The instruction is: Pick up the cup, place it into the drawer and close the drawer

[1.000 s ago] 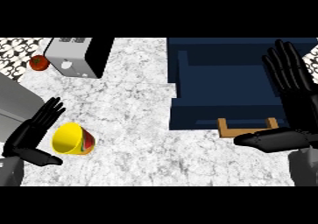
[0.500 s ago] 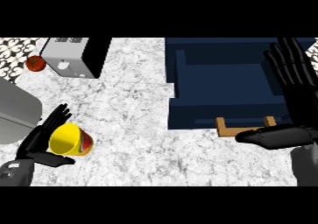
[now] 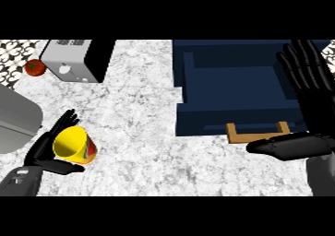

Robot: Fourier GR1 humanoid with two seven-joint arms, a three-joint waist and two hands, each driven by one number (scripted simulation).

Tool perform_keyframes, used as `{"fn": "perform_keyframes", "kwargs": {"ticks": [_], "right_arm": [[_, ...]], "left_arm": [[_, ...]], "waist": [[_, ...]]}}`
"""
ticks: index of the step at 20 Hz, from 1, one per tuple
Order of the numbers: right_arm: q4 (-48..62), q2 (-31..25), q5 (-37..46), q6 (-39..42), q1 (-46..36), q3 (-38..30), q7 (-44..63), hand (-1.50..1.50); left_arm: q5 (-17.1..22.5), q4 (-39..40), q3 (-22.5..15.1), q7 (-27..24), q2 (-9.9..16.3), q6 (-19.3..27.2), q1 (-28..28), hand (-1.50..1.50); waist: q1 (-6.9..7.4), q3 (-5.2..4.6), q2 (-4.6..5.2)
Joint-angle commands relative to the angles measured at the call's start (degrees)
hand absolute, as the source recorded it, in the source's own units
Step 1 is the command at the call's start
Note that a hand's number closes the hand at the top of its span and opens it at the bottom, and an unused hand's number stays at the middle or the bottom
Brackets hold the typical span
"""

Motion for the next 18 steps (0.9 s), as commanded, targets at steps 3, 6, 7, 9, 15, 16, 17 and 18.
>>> {"fn": "perform_keyframes", "kwargs": {"ticks": [3, 6, 7, 9, 15, 16, 17, 18], "right_arm": [[-0.42, 0.61, 0.23, 0.28, 1.25, 0.79, -0.52, -1.50], [1.16, -2.03, -2.07, 1.89, -0.32, -2.60, -0.30, -1.50], [-0.47, 0.55, 1.47, -0.59, 1.40, 0.61, -0.36, -1.50], [-0.21, -1.93, -1.58, 1.06, -1.19, -2.02, 1.65, -1.50], [1.09, -2.27, -2.08, 2.25, -0.26, -2.35, 0.32, -1.50], [-0.03, -1.35, -0.33, 1.70, 1.94, -1.07, -0.84, -1.50], [0.72, -1.42, -0.64, 1.60, 0.28, -0.99, 0.12, -1.50], [1.75, -3.54, -3.04, 3.24, 0.23, -4.30, -0.94, -1.50]], "left_arm": [[-1.68, 2.38, -1.54, -10.73, -1.96, -4.66, 0.18, -1.50], [-1.31, 3.20, -1.49, -9.42, -0.75, -7.27, -1.45, -1.50], [-1.35, 2.66, -1.60, -11.58, -2.14, -5.62, -0.31, -1.50], [-1.20, 3.38, -1.64, -9.10, -2.59, -6.07, -2.87, -1.50], [-0.62, 2.37, -3.32, -7.64, -4.74, -14.08, -3.82, 1.50], [-0.43, 2.28, -3.58, -10.39, -5.07, -15.45, -0.54, 1.50], [0.12, 1.90, -3.16, -10.17, -5.61, -14.54, -2.01, 1.50], [-0.64, -0.57, -3.59, -13.16, -5.52, -10.17, -1.99, 1.50]], "waist": [[-0.19, -0.04, 0.14], [0.08, 0.03, 0.04], [-0.15, -0.07, 0.11], [-0.53, -0.06, 0.13], [0.00, 0.02, 0.02], [0.11, -0.04, 0.01], [-0.12, -0.14, 0.28], [-0.02, -0.03, 0.13]]}}
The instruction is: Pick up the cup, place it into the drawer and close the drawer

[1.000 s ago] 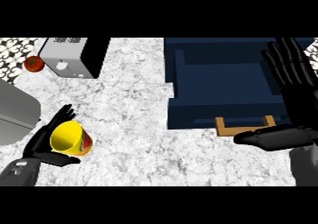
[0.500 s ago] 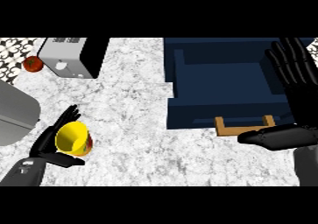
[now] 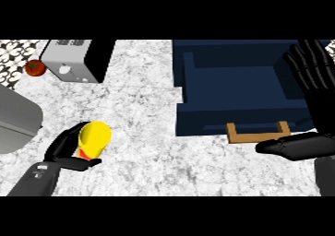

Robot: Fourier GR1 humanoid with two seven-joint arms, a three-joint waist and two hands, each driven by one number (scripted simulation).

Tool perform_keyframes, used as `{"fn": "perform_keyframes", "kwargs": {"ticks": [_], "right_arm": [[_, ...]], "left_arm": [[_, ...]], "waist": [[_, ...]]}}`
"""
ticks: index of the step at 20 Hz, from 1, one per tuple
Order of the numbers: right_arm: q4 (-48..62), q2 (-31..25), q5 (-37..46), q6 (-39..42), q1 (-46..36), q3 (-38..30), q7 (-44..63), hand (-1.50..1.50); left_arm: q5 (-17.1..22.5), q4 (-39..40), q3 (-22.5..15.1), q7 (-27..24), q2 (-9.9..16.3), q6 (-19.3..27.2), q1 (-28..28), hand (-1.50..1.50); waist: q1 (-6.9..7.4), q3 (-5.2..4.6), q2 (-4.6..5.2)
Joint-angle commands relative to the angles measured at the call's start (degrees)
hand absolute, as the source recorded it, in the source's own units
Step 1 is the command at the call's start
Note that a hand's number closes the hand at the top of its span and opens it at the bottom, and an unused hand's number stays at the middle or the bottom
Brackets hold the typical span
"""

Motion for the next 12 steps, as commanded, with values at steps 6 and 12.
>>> {"fn": "perform_keyframes", "kwargs": {"ticks": [6, 12], "right_arm": [[1.08, -1.34, -0.54, 0.90, -0.97, -0.96, 0.75, -1.50], [0.72, -0.32, 0.02, -0.62, -1.00, -1.37, -0.08, -1.50]], "left_arm": [[0.89, -3.14, 3.06, -14.31, -3.54, 13.28, -0.16, 1.50], [10.38, -3.92, 15.23, -13.90, -9.28, 32.95, 0.54, 1.50]], "waist": [[0.56, -0.07, -0.11], [1.18, -0.07, -0.11]]}}
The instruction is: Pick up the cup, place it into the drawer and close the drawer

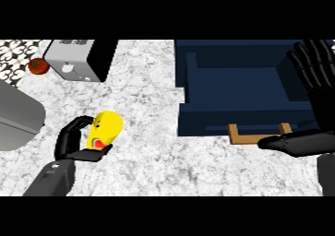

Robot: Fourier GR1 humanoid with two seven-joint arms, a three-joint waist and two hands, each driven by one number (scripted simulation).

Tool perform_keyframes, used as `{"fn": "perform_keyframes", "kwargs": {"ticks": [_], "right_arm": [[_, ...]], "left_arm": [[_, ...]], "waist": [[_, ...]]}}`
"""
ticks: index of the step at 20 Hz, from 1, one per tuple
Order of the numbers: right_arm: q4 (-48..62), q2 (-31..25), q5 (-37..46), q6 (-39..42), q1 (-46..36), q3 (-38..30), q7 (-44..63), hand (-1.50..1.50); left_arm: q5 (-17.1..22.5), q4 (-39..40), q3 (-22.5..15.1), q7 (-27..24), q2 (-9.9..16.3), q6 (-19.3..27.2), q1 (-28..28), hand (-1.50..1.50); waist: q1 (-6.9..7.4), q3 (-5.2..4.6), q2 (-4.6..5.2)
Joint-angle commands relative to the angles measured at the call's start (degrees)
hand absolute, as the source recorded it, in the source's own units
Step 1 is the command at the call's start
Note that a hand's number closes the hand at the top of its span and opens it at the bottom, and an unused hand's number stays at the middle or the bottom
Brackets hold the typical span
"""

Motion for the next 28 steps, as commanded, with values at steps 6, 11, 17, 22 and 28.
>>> {"fn": "perform_keyframes", "kwargs": {"ticks": [6, 11, 17, 22, 28], "right_arm": [[1.89, 1.08, 0.73, 0.47, 2.60, 0.14, -3.13, -1.50], [-0.68, 0.68, 1.47, -0.87, 0.37, 0.90, 1.13, -1.50], [0.29, -0.06, 1.10, 0.20, 2.29, -0.99, -1.79, -1.50], [3.05, -1.88, 0.48, 0.41, -0.91, -2.99, -0.58, -1.50], [0.08, -0.57, 0.99, -0.24, 0.26, -1.48, 0.49, -1.50]], "left_arm": [[6.19, -3.16, 4.63, -6.33, -5.55, -3.68, -6.26, 1.50], [4.29, -8.27, 0.07, 1.36, -5.11, -5.78, -8.99, 1.50], [3.86, -17.81, -3.56, 12.76, -11.10, 1.35, -18.04, 1.50], [5.11, -24.63, -4.88, 25.66, -10.61, 3.55, -25.48, 1.50], [9.83, -28.55, -14.33, 36.22, -11.55, 13.53, -31.06, 1.50]], "waist": [[0.28, 0.18, -0.37], [1.12, 0.26, -0.82], [1.37, 0.33, -1.09], [1.42, 0.30, -0.94], [0.55, 0.27, -0.86]]}}
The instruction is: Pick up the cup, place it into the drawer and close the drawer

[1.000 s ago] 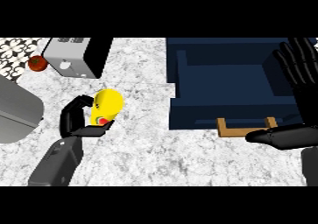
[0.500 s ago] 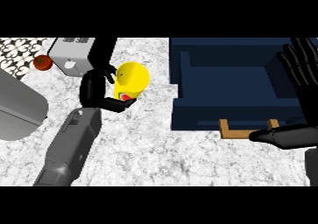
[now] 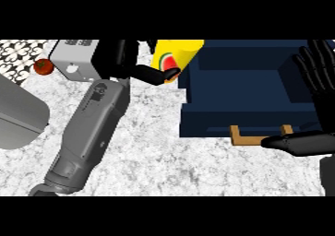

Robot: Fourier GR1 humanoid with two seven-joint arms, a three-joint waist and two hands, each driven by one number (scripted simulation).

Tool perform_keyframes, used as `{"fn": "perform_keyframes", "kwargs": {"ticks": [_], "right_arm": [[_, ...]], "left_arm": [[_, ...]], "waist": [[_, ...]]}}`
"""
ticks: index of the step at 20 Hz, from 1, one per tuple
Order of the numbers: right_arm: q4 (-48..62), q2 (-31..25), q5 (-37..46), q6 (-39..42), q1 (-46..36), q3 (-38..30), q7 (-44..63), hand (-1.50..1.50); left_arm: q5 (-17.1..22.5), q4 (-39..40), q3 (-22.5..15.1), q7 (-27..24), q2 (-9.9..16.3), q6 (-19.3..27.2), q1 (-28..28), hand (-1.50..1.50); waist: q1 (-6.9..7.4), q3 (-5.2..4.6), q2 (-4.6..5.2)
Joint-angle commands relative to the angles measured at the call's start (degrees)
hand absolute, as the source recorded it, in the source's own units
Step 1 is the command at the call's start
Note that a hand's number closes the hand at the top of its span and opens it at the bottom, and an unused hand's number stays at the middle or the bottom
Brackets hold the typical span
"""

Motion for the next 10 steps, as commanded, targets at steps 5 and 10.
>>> {"fn": "perform_keyframes", "kwargs": {"ticks": [5, 10], "right_arm": [[2.05, 0.78, 1.31, 0.05, 0.31, 0.42, -2.91, -1.50], [2.50, 0.22, 0.84, 0.71, -2.08, 0.96, -1.60, -1.50]], "left_arm": [[1.06, 8.07, -2.84, 9.69, -0.43, 9.45, -14.62, 1.50], [4.16, 16.50, -8.54, 18.38, -0.43, 15.09, -23.82, 1.50]], "waist": [[-1.21, -0.01, 0.60], [-3.11, 0.04, 1.05]]}}
